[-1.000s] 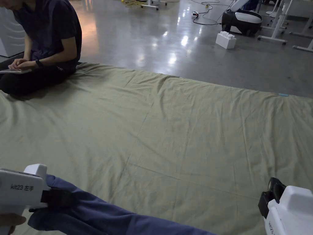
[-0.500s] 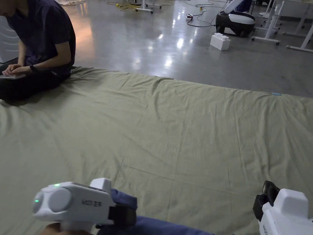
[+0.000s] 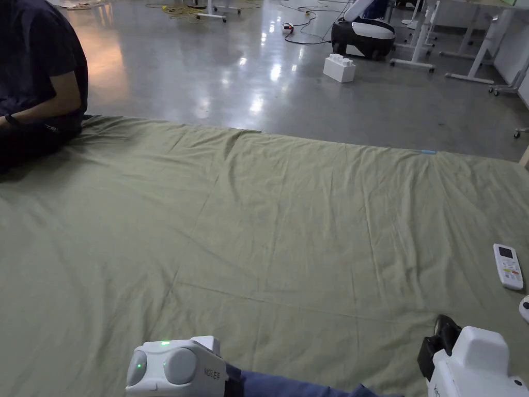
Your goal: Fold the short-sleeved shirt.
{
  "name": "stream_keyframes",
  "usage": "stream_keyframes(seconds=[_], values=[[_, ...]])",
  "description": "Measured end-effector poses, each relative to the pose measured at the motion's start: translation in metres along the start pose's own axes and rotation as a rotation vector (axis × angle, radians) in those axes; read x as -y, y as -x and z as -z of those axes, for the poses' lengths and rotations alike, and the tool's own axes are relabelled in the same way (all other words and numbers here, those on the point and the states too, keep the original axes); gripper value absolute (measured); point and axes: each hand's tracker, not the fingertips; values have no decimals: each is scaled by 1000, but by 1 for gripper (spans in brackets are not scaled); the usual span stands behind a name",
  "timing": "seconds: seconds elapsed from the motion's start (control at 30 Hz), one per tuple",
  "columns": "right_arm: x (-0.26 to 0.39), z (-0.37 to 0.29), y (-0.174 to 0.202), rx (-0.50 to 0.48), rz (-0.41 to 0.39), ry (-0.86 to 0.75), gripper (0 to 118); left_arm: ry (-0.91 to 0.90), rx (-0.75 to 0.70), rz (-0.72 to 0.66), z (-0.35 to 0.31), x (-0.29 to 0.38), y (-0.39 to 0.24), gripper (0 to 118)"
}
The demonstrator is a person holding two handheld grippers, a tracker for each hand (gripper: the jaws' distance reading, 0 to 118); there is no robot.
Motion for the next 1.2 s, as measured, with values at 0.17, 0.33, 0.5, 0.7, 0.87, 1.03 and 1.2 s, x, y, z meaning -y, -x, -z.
stream_keyframes(seconds=[0.17, 0.33, 0.5, 0.7, 0.87, 1.03, 1.2], values=[[1, 1, -2, 4, 3, 6, 1, 23, 108, 2, -14, -5, 5, 43], [0, 2, -1, -3, 1, 6, 1, -26, 211, 2, -48, -14, 17, 52], [1, 1, -1, -5, 0, 3, 1, -129, 291, -60, -85, -19, 38, 51], [3, 0, -1, -8, 0, 11, 1, -114, 178, -5, -75, -8, 47, 25], [5, 1, -2, -9, 3, 22, 1, -5, 204, 38, -39, 7, 30, 16], [7, 1, -3, -6, -1, 28, 1, 6, 217, 92, -10, 17, 5, 12], [9, 1, -4, -5, -8, 33, 1, 23, 261, 134, 0, 29, -16, 12]])
